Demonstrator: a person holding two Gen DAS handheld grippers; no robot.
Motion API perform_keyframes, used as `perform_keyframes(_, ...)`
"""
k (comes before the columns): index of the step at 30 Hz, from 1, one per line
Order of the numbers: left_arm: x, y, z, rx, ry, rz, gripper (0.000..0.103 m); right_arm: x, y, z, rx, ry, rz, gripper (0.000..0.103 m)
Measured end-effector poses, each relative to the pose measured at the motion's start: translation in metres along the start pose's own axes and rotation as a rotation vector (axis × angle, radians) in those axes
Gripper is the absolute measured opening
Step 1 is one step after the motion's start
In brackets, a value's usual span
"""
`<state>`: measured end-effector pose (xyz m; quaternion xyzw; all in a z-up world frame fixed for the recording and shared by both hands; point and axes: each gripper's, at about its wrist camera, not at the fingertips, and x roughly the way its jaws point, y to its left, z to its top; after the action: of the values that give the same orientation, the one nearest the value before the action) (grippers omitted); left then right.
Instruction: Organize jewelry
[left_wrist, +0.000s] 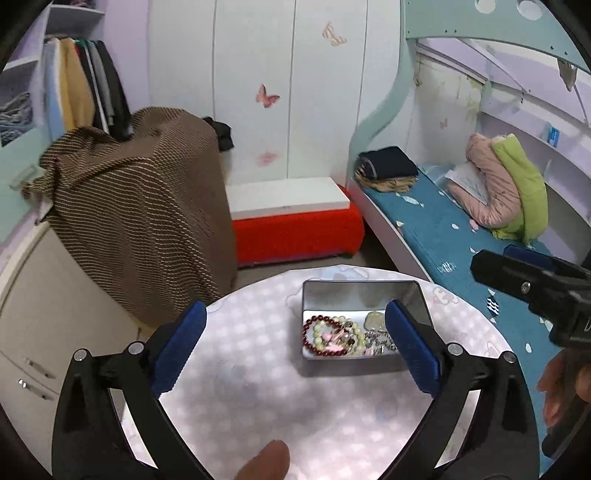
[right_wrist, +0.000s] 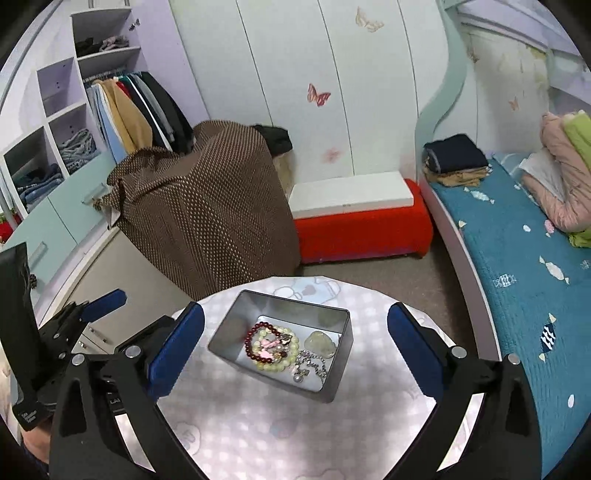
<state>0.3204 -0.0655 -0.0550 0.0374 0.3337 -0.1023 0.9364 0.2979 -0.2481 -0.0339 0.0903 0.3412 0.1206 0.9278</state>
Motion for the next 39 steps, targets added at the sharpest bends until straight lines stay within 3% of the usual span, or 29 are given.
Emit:
perform_keyframes(10, -0.097, 0.007, -0.04, -0.028, -0.116, 0.077, 0.097, -0.085, 0.027, -0.041, -0.045, -0.122, -0.068, 0.096)
perform_keyframes(20, -0.193, 0.005, -0.1, -0.077, -0.206, 0.126, 0.098, -0.148, 0.047, -0.104, -0.102, -0.167, -0.135, 0.096)
perform_keyframes(26, -0.24, -0.005, -0.128, -0.049, -0.24, 0.161, 0.098, -0.184, 0.069, -0.134, -0.136, -0.206, -0.138, 0.096)
perform_keyframes(39, -0.296, -0.015, -0.159, -0.073, -0.302, 0.192, 0.098, -0.206, 0.101, -0.167, -0.131, -0.252, -0.148, 0.096)
